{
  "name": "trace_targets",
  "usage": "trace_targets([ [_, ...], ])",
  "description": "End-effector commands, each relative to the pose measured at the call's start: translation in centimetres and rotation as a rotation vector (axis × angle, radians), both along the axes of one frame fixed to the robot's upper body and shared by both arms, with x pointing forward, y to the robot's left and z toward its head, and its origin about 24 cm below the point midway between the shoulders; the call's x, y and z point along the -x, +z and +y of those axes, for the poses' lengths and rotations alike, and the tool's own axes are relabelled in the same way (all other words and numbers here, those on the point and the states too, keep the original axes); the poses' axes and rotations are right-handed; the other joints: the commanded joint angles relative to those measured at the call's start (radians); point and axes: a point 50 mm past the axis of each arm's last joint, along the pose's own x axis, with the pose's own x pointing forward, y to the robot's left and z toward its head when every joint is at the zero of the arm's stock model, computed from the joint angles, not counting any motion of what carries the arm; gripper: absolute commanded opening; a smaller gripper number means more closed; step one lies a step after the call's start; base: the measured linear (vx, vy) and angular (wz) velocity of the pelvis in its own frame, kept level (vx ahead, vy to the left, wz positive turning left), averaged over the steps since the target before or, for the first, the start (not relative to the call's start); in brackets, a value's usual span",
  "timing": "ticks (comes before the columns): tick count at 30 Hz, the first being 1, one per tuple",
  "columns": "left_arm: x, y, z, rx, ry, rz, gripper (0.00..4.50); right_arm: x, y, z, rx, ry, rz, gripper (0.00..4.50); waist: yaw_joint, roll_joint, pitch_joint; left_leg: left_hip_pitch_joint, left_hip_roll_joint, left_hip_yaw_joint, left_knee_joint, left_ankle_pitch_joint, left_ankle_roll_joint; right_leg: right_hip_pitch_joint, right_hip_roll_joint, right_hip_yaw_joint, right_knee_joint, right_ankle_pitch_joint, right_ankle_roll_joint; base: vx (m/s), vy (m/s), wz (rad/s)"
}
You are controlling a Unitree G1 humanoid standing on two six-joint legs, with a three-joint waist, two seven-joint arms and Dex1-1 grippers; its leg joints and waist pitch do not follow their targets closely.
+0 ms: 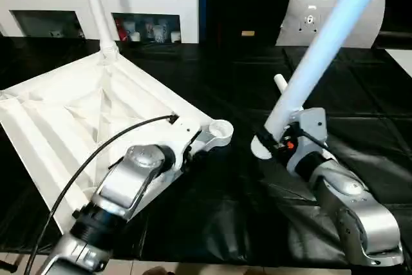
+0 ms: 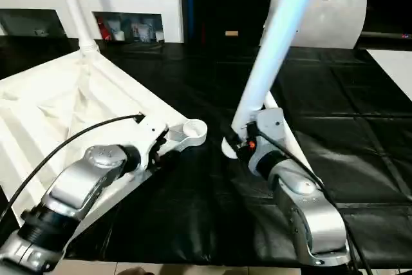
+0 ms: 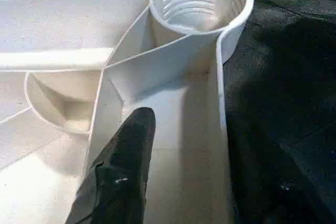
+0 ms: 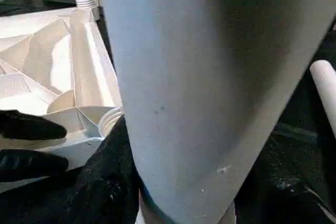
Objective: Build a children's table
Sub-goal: Insert table leg to table base
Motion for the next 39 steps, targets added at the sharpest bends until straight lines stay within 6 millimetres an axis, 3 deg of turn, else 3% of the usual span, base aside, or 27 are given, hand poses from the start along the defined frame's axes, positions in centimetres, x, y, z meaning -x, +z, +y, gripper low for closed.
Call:
trace_targets([
  [1, -0.2, 0.1, -0.4, -0.001, -0.023, 0.001, 1.86, 0.2, 0.3, 0.1, 0.006, 0.012, -0.009, 1.89, -0.002, 0.004, -0.059, 0.001, 0.048, -0.015, -0.068, -0.12, 0.021, 0.048, -0.088, 0.065, -0.097, -0.07, -0.175, 0.0, 0.0, 0.0],
  [16, -0.3, -0.4, 0.0, -0.083, -0.094, 0.009, 0.67, 0.5, 0.0, 0.5, 0.018, 0.038, 0.002, 1.89, -0.003, 0.01, -0.055, 0.001, 0.047, -0.016, -0.071, -0.14, 0.026, 0.044, -0.09, 0.065, -0.106, -0.138, -0.159, 0.0, 0.0, 0.0],
  [19, 0.3, 0.1, -0.4, -0.057, -0.315, -0.067, 0.42, 0.5, 0.1, 0.5, 0.02, 0.039, -0.003, 1.89, -0.004, 0.013, -0.055, 0.0, 0.048, -0.018, -0.073, -0.141, 0.025, 0.042, -0.09, 0.065, -0.108, -0.152, -0.149, 0.0, 0.0, 0.0],
  [22, 1.5, 0.5, -0.7, -0.008, -0.527, -0.115, 0.18, 0.4, 0.2, 0.3, 0.022, 0.031, -0.012, 1.89, -0.001, 0.012, -0.059, 0.0, 0.049, -0.018, -0.073, -0.102, 0.031, 0.045, -0.09, 0.066, -0.1, -0.066, -0.157, 0.0, 0.0, 0.0],
  [23, 1.9, 0.6, -0.9, 0.018, -0.583, -0.131, 0.18, 0.3, 0.2, 0.2, 0.023, 0.029, -0.013, 1.89, -0.003, 0.013, -0.06, -0.001, 0.05, -0.016, -0.073, -0.097, 0.031, 0.046, -0.09, 0.066, -0.097, -0.052, -0.159, 0.0, 0.0, 0.0],
  [24, 2.2, 0.4, -0.7, 0.016, -0.614, -0.123, 0.16, 0.3, 0.2, 0.2, 0.025, 0.028, -0.015, 1.89, 0.007, 0.015, -0.059, 0.012, 0.052, -0.01, -0.072, -0.109, 0.036, 0.035, -0.09, 0.068, -0.099, -0.055, -0.168, 0.0, 0.0, 0.0],
  [26, 2.7, 0.0, -0.4, -0.003, -0.67, -0.108, 0.14, 0.3, 0.3, 0.1, 0.027, 0.028, -0.018, 1.89, 0.015, 0.019, -0.059, 0.011, 0.054, -0.009, -0.073, -0.11, 0.034, 0.037, -0.092, 0.068, -0.098, -0.07, -0.168, 0.0, 0.0, 0.0],
  [27, 2.8, -0.2, -0.3, -0.005, -0.687, -0.106, 0.11, 0.3, 0.3, 0.1, 0.028, 0.028, -0.019, 1.89, 0.025, 0.023, -0.059, 0.015, 0.057, -0.008, -0.076, -0.115, 0.028, 0.031, -0.09, 0.067, -0.096, -0.075, -0.166, 0.0, 0.0, 0.0],
  [29, 2.7, -0.2, -0.3, 0.024, -0.703, -0.133, 0.04, 0.3, 0.3, 0.1, 0.028, 0.028, -0.019, 1.89, 0.027, 0.022, -0.059, 0.013, 0.058, -0.008, -0.079, -0.123, 0.018, 0.034, -0.091, 0.064, -0.093, -0.072, -0.16, 0.0, 0.0, 0.0],
  [33, 2.8, -0.3, 0.0, 0.038, -0.728, -0.137, 0.01, 0.4, 0.3, 0.1, 0.028, 0.032, -0.02, 1.89, 0.02, 0.018, -0.057, 0.01, 0.056, -0.003, -0.084, -0.158, 0.009, 0.035, -0.097, 0.065, -0.096, -0.121, -0.147, 0.0, 0.0, 0.0],
  [34, 2.8, -0.4, 0.2, 0.038, -0.728, -0.131, 0.0, 0.4, 0.3, 0.1, 0.028, 0.032, -0.02, 1.89, 0.018, 0.022, -0.059, 0.011, 0.056, -0.003, -0.083, -0.16, 0.008, 0.034, -0.098, 0.065, -0.096, -0.127, -0.146, 0.0, 0.0, 0.0],
  [37, 3.2, -0.4, 0.9, 0.067, -0.728, -0.113, 0.0, 0.4, 0.3, 0.1, 0.028, 0.032, -0.019, 1.89, 0.011, 0.013, -0.056, 0.008, 0.053, 0.0, -0.082, -0.162, 0.011, 0.034, -0.099, 0.067, -0.101, -0.158, -0.142, 0.0, 0.0, 0.0],
  [39, 3.1, -0.5, 1.2, 0.064, -0.717, -0.131, 0.0, 0.4, 0.2, 0.1, 0.029, 0.033, -0.018, 1.89, 0.007, 0.015, -0.055, 0.007, 0.053, 0.0, -0.081, -0.158, 0.017, 0.033, -0.098, 0.067, -0.102, -0.173, -0.141, 0.0, 0.0, 0.0],
])
